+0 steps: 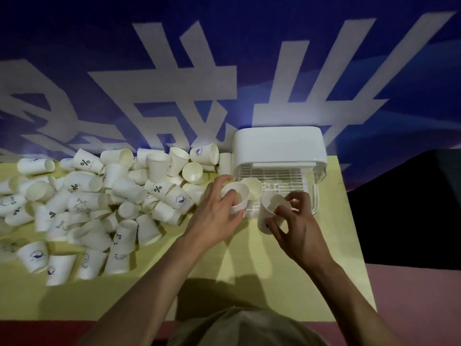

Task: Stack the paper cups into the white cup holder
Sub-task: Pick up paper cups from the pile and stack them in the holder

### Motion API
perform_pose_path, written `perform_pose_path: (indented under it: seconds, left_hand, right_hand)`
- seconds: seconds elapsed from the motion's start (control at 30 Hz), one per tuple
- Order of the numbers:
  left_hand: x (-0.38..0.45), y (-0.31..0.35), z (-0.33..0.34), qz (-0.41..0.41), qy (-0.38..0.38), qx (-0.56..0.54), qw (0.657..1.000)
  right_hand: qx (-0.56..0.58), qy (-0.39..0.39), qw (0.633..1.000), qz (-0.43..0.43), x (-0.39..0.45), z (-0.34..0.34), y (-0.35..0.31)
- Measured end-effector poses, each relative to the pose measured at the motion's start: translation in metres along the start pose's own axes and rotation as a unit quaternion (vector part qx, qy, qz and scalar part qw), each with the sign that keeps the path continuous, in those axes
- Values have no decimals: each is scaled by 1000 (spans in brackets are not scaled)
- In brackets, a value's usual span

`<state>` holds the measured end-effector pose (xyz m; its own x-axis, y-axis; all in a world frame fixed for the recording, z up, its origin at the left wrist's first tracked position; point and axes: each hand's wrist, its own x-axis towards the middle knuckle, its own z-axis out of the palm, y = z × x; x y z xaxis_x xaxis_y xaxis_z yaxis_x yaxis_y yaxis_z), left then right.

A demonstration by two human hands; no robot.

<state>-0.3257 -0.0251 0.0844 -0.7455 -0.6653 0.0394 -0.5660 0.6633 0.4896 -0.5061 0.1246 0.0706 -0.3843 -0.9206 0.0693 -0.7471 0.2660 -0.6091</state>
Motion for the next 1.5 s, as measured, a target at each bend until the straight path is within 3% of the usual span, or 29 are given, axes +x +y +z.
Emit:
perform_pose_path:
  seconds: [0.13, 0.33, 0.5, 1.03, 1.13, 1.27, 1.5]
  left_hand:
    - [17, 18, 13, -4, -28, 24, 999]
    - [34, 33, 26, -16, -72, 102, 992]
    - [41, 35, 36, -27, -69, 126, 989]
    - [59, 43, 53, -16, -42, 136, 990]
    - [57, 38, 65, -24, -74, 147, 986]
    - [44, 26, 86, -98, -160, 119, 975]
    - [45, 16, 85, -101, -159, 96, 978]
  right_hand:
    - [17, 3, 998, -53, -4, -14, 13]
    - [31, -55, 998, -28, -12, -9, 51]
    - [57, -72, 994, -50, -13, -6, 64]
    - [67, -88, 994, 8, -29, 0, 73]
    - [70, -98, 993, 13, -30, 0, 79]
    - [58, -114, 992, 6, -29, 2, 86]
    - [54, -113, 992, 19, -22, 4, 87]
